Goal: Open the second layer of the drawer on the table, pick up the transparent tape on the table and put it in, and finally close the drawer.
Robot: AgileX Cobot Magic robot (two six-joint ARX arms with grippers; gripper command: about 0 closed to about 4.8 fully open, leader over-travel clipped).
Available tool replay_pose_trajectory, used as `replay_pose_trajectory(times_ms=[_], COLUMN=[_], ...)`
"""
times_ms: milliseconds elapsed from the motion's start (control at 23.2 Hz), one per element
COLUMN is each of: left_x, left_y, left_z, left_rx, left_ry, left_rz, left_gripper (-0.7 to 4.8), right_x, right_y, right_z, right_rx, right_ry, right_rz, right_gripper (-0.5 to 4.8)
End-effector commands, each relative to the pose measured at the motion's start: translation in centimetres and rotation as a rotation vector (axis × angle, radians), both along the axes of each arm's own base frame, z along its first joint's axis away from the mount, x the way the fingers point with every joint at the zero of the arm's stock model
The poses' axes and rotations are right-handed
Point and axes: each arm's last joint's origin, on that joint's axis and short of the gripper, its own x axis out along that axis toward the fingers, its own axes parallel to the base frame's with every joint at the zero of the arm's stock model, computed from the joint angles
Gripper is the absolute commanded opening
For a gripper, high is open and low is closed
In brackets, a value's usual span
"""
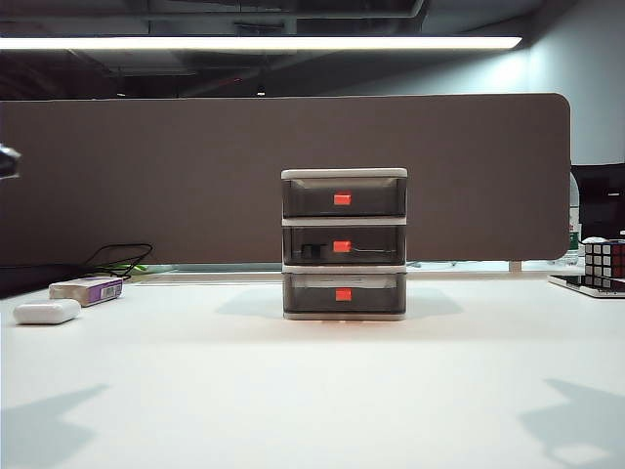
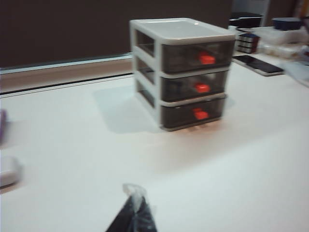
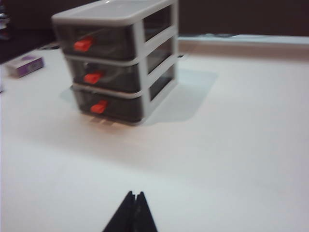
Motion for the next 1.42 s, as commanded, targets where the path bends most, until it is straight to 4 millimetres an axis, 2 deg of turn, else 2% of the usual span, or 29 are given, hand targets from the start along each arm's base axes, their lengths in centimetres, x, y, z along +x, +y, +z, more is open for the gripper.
replay_pose_trajectory(times_ms=[43,301,388,517,775,1120,1421], left_x=[0.4,1.5,1.8,1.9,1.9,1.8,1.8], left_y=[0.6,3.0,4.2,5.0,5.2,5.2,5.2], left_z=[0.1,0.1,0.4,0.5,0.2,-0.1,-0.1], left_rx=[0.016,0.014,-0.016,-0.027,-0.029,-0.023,-0.023], left_ry=[-0.005,-0.004,-0.020,-0.028,0.006,0.029,0.028], left_rz=[0.073,0.167,0.228,0.283,0.312,0.313,0.313], left_gripper=[-0.06,-0.06,-0.06,-0.06,-0.05,-0.05,-0.05], right_x=[0.0,0.0,0.1,0.3,0.5,0.5,0.5], right_y=[-0.2,-0.7,-1.1,-1.8,-3.4,-3.6,-3.7], right_z=[0.1,0.0,0.0,0.0,0.2,0.6,0.3], right_rx=[-0.009,-0.073,-0.077,-0.074,-0.033,-0.027,-0.032], right_ry=[-0.034,-0.039,-0.040,-0.036,-0.048,-0.091,-0.057], right_rz=[-0.075,-0.192,-0.239,-0.291,-0.309,-0.314,-0.319], right_gripper=[-0.05,-0.05,-0.05,-0.05,-0.05,-0.05,-0.01])
